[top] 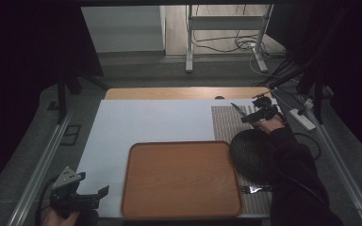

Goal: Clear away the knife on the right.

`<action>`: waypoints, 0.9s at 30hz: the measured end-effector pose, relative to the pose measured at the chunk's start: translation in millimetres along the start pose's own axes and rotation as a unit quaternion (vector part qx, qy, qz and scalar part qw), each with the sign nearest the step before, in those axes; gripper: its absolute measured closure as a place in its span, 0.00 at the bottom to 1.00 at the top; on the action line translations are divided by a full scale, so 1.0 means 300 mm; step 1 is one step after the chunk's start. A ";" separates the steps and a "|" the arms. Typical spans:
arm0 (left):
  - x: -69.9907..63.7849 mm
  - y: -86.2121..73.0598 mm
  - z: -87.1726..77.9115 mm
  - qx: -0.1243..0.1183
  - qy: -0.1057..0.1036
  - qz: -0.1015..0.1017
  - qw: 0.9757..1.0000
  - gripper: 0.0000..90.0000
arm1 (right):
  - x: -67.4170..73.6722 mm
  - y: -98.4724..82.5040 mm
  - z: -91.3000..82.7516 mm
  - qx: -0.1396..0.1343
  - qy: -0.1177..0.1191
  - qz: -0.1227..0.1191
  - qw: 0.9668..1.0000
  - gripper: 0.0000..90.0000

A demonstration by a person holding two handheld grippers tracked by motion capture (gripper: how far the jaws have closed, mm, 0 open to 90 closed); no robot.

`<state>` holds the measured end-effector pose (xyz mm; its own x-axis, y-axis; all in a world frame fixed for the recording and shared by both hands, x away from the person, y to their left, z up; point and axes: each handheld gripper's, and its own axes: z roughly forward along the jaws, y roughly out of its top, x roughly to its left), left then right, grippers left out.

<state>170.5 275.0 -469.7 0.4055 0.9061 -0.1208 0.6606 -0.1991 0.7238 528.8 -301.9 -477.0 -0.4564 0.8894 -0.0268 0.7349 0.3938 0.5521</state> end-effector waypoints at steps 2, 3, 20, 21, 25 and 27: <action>0.001 0.000 0.000 0.000 0.000 0.000 1.000 0.02 | 0.007 0.005 0.000 -0.004 0.005 -0.002 1.000 0.00; 0.001 0.000 0.000 0.000 0.000 0.000 1.000 0.02 | 0.009 0.008 0.001 -0.004 0.006 -0.001 1.000 0.00; 0.001 0.000 0.000 0.000 -0.001 0.000 1.000 0.02 | -0.027 -0.026 0.112 0.047 -0.011 0.003 0.999 0.00; 0.001 0.000 0.000 0.000 -0.001 0.000 1.000 0.02 | -0.027 -0.026 0.112 0.047 -0.011 0.004 0.999 0.00; 0.000 0.000 0.000 0.000 -0.001 0.001 1.000 0.02 | -0.028 -0.027 0.110 0.043 -0.008 0.000 0.999 0.04; 0.000 0.000 0.000 0.000 -0.001 0.001 1.000 0.02 | -0.028 -0.025 0.103 0.037 -0.005 -0.005 0.999 0.11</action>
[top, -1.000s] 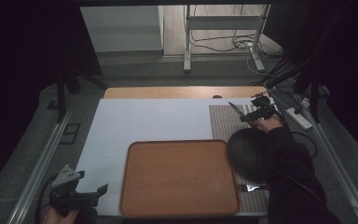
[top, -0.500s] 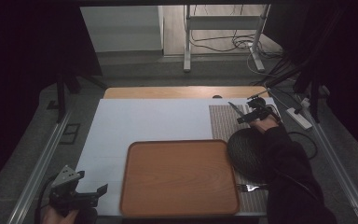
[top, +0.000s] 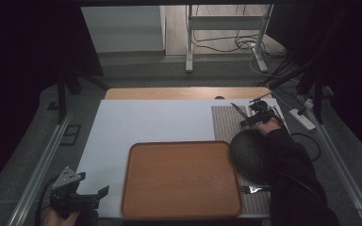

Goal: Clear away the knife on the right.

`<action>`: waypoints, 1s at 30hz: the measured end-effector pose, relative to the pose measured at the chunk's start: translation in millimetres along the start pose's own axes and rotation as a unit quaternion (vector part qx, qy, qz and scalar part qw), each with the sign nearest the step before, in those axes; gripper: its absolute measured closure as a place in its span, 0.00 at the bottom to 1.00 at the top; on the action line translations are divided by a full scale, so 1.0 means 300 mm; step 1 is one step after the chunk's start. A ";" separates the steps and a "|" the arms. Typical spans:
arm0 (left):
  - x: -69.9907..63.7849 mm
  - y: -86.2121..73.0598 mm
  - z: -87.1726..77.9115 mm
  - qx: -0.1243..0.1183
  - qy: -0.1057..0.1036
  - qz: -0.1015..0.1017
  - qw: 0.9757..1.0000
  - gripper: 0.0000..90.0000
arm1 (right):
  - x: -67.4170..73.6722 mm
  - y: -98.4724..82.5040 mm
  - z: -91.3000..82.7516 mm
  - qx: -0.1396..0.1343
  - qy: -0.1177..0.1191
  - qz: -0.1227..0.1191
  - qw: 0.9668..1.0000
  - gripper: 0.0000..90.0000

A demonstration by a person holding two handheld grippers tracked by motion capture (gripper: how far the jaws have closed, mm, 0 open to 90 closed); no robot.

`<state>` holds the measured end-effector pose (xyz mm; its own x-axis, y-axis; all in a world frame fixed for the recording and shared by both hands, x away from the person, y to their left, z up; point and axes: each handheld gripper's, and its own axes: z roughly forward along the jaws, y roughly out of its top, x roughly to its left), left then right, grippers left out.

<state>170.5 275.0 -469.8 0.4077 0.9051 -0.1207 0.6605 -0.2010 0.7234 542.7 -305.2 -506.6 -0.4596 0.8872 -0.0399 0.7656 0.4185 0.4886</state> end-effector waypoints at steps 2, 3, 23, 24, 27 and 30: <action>0.000 0.000 0.000 0.000 0.000 0.000 1.000 0.02 | 0.000 0.004 -0.012 -0.011 0.004 -0.007 1.000 0.28; 0.000 0.000 0.000 0.000 0.000 0.001 1.000 0.02 | 0.001 0.005 -0.014 -0.012 0.006 -0.008 1.000 0.33; -0.001 0.000 0.001 0.000 0.000 0.002 1.000 0.02 | -0.023 0.002 -0.035 -0.018 0.021 -0.042 0.999 0.86; -0.001 0.000 0.001 0.001 0.000 0.002 1.000 0.02 | -0.023 0.002 -0.035 -0.018 0.022 -0.044 0.999 0.86; -0.001 0.000 0.001 0.000 0.000 0.002 1.000 0.02 | -0.026 0.001 -0.039 -0.021 0.014 -0.049 0.998 0.86; -0.002 0.000 0.001 0.000 0.000 0.003 1.000 0.02 | -0.036 0.000 -0.052 -0.029 0.010 -0.047 0.998 0.86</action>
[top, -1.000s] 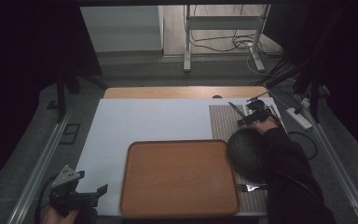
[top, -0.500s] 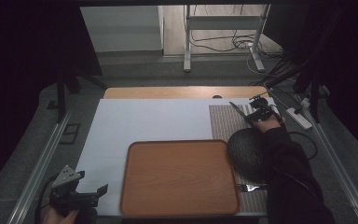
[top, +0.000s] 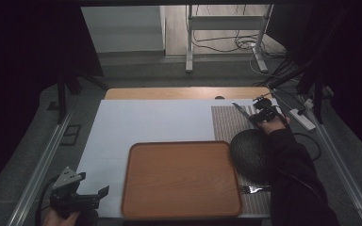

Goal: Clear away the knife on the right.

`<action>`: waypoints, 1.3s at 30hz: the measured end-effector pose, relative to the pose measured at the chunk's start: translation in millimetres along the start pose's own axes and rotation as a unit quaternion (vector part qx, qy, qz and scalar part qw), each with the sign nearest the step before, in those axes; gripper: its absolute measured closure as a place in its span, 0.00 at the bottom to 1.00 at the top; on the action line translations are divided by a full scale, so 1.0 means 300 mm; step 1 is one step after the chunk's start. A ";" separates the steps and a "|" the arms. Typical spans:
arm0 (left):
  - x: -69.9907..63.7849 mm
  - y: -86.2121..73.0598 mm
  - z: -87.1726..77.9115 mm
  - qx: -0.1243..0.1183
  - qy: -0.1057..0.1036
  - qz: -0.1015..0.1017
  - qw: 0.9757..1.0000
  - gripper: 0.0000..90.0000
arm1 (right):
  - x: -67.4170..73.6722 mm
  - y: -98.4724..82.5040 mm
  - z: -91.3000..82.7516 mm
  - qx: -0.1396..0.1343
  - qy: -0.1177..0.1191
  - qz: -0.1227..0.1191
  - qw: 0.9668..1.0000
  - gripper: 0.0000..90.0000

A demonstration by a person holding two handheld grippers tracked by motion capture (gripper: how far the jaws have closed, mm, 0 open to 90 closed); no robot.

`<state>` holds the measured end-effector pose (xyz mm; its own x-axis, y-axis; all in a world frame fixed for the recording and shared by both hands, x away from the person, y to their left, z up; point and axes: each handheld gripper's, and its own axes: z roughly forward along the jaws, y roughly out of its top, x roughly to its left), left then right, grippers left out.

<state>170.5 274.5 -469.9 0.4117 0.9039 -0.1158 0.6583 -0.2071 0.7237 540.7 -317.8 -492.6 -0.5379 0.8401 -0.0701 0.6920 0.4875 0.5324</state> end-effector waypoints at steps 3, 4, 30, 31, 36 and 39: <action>0.000 0.000 0.000 0.000 0.000 0.000 1.000 0.02 | -0.011 -0.002 -0.015 -0.005 -0.006 0.001 1.000 0.86; 0.000 0.000 0.000 0.000 0.000 0.000 1.000 0.02 | -0.016 -0.003 -0.021 -0.005 -0.008 0.003 1.000 0.86; 0.000 0.000 -0.001 -0.001 -0.001 0.000 1.000 0.02 | 0.058 -0.019 -0.127 -0.025 0.021 0.025 0.999 0.86; 0.000 0.000 -0.001 -0.001 -0.001 0.000 1.000 0.02 | 0.062 -0.022 -0.130 -0.025 0.022 0.024 0.999 0.86; 0.000 0.000 -0.001 -0.002 -0.002 0.000 1.000 0.02 | 0.092 -0.043 -0.147 -0.026 0.031 0.025 0.999 0.86; 0.000 0.000 -0.001 -0.002 -0.002 0.000 1.000 0.02 | 0.117 -0.056 -0.166 -0.030 0.035 0.020 0.999 0.86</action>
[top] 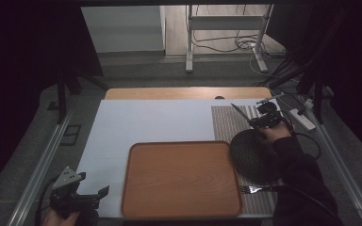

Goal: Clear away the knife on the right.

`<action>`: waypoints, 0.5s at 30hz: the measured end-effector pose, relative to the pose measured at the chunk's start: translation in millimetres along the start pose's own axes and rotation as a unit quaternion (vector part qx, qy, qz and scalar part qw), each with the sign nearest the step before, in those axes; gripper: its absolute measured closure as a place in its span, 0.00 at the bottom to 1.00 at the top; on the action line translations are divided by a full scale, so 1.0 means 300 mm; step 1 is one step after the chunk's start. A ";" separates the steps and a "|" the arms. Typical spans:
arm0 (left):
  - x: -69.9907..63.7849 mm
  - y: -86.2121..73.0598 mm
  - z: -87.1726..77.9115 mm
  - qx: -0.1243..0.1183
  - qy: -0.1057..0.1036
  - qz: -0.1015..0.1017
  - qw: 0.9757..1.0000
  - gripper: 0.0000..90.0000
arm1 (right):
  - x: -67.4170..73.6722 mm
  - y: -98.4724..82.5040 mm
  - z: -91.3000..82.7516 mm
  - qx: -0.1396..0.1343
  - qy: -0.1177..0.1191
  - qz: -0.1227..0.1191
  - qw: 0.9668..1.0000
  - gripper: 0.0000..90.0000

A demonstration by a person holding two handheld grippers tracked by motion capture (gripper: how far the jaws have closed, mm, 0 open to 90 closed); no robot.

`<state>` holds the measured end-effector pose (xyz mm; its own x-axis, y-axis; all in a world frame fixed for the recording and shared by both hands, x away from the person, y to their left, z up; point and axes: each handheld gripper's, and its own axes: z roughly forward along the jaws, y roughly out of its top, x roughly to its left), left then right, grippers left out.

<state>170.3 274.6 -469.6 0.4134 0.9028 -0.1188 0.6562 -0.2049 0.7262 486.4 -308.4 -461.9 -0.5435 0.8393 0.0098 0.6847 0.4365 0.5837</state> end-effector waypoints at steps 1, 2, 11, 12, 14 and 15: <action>0.000 0.000 0.000 0.000 0.000 0.000 1.000 0.02 | 0.006 -0.003 -0.004 -0.001 0.002 0.000 1.000 0.86; 0.000 0.000 0.000 0.000 0.000 0.000 1.000 0.02 | 0.017 -0.008 -0.011 -0.003 0.004 -0.002 1.000 0.86; -0.001 0.001 0.001 0.000 0.001 0.001 1.000 0.02 | 0.106 -0.045 -0.043 -0.006 0.021 -0.013 1.000 0.86; -0.001 0.001 0.001 0.000 0.001 0.001 1.000 0.02 | 0.117 -0.050 -0.046 -0.005 0.023 -0.014 1.000 0.86; -0.001 0.000 0.000 0.000 0.000 0.001 1.000 0.02 | 0.140 -0.059 -0.050 -0.003 0.028 -0.018 0.999 0.86; -0.001 0.000 0.000 0.000 0.000 0.001 1.000 0.02 | 0.152 -0.063 -0.052 -0.002 0.030 -0.020 0.999 0.86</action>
<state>170.4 274.4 -469.6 0.4141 0.9026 -0.1174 0.6556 -0.2063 0.7263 441.1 -283.6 -459.7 -0.5995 0.7996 0.0355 0.6595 0.4684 0.5879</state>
